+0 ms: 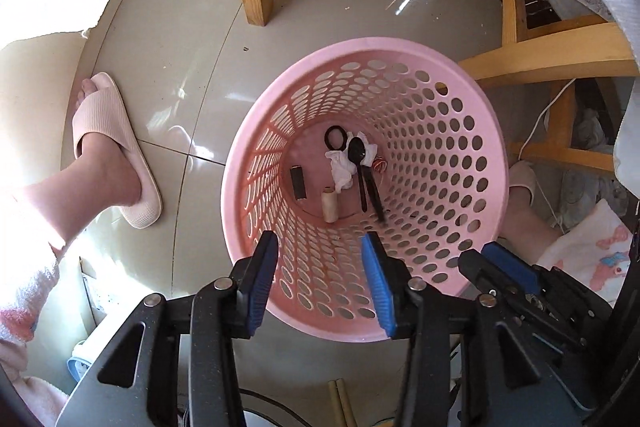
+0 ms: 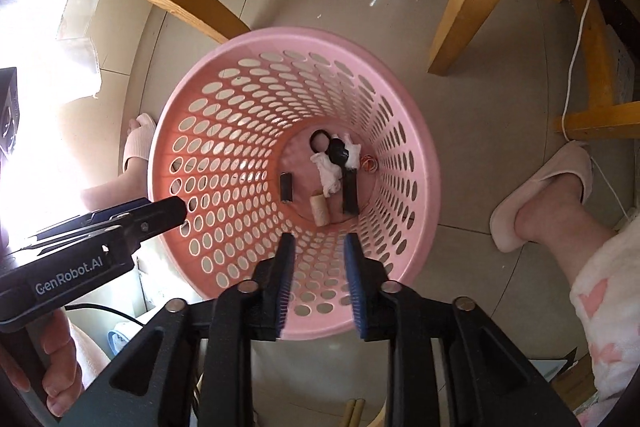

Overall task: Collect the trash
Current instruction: 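Raise both open grippers back toward the items on the chair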

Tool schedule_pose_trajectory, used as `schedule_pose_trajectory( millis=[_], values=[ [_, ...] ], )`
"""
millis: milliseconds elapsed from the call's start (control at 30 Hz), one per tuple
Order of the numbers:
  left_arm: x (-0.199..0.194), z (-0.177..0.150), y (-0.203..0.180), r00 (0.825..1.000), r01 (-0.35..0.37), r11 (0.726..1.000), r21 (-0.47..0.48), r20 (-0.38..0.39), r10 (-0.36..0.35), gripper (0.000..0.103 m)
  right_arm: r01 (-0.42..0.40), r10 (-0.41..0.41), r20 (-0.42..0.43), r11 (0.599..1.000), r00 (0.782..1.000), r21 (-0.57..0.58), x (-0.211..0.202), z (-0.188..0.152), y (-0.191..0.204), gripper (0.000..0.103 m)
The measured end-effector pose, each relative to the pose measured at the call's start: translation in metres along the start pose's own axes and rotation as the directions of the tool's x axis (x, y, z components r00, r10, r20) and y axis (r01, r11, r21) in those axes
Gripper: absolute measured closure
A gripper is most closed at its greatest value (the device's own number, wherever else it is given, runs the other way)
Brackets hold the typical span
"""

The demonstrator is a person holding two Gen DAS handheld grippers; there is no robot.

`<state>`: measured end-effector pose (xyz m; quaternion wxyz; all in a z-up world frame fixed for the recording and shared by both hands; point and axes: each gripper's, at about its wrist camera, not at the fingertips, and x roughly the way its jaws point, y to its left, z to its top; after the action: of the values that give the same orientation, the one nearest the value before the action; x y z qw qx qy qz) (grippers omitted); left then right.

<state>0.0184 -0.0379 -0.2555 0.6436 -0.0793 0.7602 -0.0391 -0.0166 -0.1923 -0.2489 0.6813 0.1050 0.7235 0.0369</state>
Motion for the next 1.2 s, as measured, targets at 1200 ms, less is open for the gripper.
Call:
schedule_pose_trajectory(
  millis=[1200],
  values=[
    [-0.155,-0.022,-0.003,0.843,-0.101,0.993,0.067,0.536,0.049,0.044,0.198,-0.079,0.603,0.971,0.794,-0.133,-0.158,-0.034,0.062,0.054]
  ],
)
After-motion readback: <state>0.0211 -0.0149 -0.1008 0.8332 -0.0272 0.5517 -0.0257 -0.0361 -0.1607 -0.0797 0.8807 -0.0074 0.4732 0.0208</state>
